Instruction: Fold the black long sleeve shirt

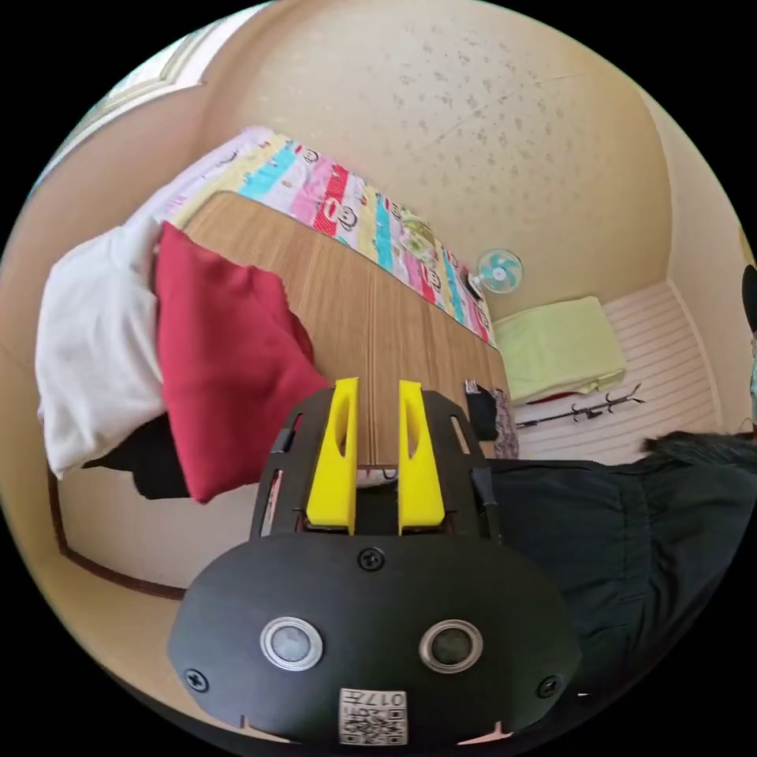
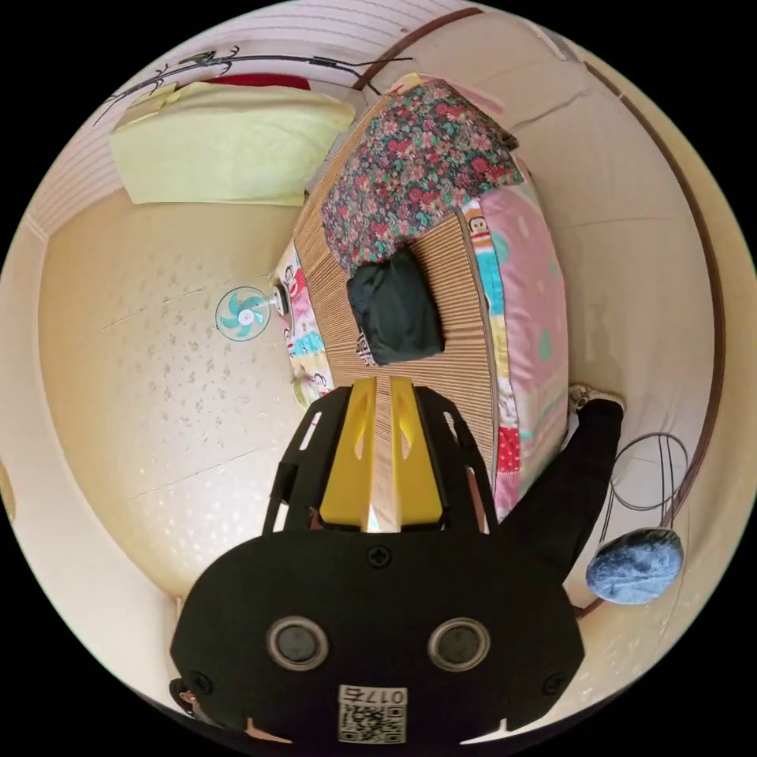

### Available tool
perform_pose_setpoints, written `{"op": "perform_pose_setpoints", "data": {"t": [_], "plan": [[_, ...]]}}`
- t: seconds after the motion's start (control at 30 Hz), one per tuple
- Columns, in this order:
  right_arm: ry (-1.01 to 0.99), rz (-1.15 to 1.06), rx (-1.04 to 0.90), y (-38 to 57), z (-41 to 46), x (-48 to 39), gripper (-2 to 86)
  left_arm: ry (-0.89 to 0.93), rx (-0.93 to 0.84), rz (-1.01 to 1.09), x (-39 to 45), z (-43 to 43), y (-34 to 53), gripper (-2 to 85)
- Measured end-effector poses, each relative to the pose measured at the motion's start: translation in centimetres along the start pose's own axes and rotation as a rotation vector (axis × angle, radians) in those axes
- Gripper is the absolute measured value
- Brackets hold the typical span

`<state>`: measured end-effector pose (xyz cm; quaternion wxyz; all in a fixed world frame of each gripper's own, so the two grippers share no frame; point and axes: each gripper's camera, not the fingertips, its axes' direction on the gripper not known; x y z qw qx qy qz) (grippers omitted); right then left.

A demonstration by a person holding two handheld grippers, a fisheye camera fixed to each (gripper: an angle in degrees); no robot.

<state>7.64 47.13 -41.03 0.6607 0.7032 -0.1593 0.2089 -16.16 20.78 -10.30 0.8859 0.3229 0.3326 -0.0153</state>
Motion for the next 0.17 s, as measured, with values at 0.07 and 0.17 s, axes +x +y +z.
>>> {"op": "perform_pose_setpoints", "data": {"t": [0.07, 0.17], "plan": [[-0.052, 0.041, -0.091, 4.8, 2.2, 4.7, 2.6, -0.162, 0.117, -0.070, -2.6, -4.1, 0.3, 11.4], [-0.139, 0.119, -0.188, 10.7, 5.4, 9.7, 2.3, -0.221, 0.189, -0.101, -5.5, -5.4, 0.0, 13.8]]}}
